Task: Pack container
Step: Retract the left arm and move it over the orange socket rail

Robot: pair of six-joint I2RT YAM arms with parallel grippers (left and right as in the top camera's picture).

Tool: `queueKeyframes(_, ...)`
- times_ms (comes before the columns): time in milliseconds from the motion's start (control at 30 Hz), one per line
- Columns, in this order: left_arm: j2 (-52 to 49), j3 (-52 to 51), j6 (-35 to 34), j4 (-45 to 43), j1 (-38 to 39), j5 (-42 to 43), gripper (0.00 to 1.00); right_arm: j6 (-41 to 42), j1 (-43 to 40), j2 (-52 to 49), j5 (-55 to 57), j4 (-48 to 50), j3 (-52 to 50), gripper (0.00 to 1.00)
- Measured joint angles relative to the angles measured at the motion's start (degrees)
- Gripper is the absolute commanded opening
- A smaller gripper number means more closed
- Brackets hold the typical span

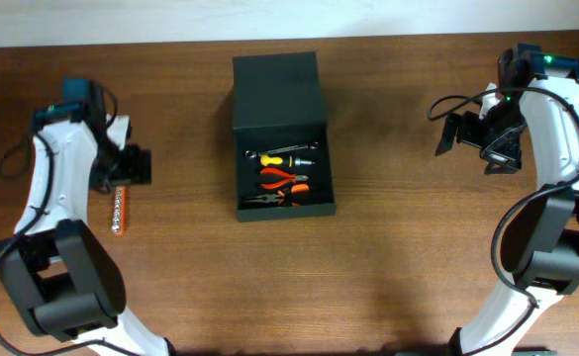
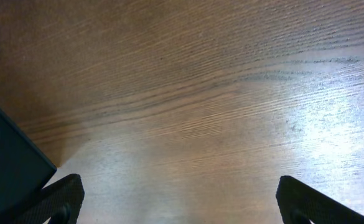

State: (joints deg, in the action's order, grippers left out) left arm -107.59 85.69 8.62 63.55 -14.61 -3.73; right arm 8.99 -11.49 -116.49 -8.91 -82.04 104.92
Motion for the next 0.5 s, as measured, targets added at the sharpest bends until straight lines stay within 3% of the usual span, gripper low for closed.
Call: queueKeyframes(500,-1.2,-11.1,2.1,-15.4,-5.1,-0.2,0.84,0.0,0.0,0.0,0.0,-0.3,0.0,0.99)
